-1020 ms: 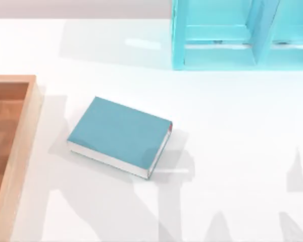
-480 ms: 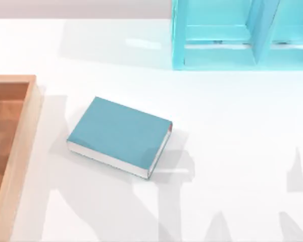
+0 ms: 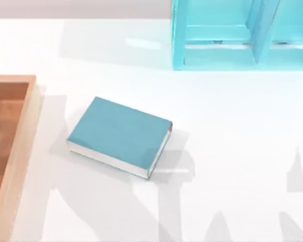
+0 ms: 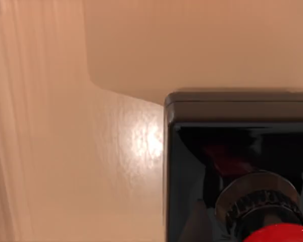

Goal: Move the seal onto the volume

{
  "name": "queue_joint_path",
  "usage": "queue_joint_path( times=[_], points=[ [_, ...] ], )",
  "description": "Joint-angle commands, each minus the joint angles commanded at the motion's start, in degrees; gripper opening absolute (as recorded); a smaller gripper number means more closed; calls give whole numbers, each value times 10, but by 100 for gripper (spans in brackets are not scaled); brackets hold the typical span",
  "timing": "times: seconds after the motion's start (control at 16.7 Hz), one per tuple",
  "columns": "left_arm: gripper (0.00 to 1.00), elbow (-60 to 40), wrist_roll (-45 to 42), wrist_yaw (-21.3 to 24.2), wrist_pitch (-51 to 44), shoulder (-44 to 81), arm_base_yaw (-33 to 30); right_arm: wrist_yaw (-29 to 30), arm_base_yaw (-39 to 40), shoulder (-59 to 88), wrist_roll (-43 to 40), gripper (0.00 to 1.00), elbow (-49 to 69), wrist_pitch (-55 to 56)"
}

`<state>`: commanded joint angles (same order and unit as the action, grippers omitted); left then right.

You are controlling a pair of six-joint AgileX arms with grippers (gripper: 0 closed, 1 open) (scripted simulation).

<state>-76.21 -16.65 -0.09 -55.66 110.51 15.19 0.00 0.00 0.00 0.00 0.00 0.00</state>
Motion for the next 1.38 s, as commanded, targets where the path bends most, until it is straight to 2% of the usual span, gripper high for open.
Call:
queue_joint_path(
  times=[0.36,0.54,0.78,0.96,1.38],
  points=[
    [0,-22,20,0,-23,0,-20,0,0,0,0,100,0,0],
    [0,-94,79,0,-100,-7,-78,0,0,0,0,100,0,0],
    [0,-206,179,0,-251,-28,-180,0,0,0,0,100,0,0],
    [0,-267,238,-1,-317,-45,-239,0,0,0,0,100,0,0],
    [0,-282,259,0,-323,-39,-259,0,0,0,0,100,0,0]
  ],
)
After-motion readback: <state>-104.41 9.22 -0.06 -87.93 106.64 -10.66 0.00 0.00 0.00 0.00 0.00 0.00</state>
